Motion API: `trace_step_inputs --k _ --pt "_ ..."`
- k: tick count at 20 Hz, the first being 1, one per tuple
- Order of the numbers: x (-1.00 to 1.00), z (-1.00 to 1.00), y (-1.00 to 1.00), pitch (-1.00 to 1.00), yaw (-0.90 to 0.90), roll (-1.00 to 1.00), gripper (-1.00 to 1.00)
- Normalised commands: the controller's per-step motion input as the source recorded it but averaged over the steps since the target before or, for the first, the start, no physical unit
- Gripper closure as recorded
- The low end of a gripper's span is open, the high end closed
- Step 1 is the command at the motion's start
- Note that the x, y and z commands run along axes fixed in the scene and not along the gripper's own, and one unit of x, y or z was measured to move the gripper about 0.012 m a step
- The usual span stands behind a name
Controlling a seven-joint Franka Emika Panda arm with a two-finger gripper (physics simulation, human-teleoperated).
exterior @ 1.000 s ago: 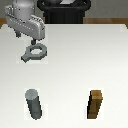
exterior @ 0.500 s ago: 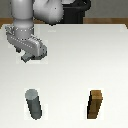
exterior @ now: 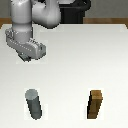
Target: Put the loop with the handle onto the peg.
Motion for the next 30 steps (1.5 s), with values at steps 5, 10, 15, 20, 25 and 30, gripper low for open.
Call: trace_step_inputs --k 5,10,15,20,25,30 --pt "0.00 0.20 0.00 0.00 0.00 0.00 1.00" --pt "0.00 1.00 0.00 0.00 0.00 0.00 1.00" --pt "0.00 1.00 0.00 0.00 0.00 0.00 1.00" --pt "0.00 0.20 0.00 0.00 -0.26 0.00 1.00" --pt "0.00 0.00 0.00 0.00 -1.00 0.00 1.00" --pt "0.00 0.00 0.00 0.00 -1.00 0.00 1.00"
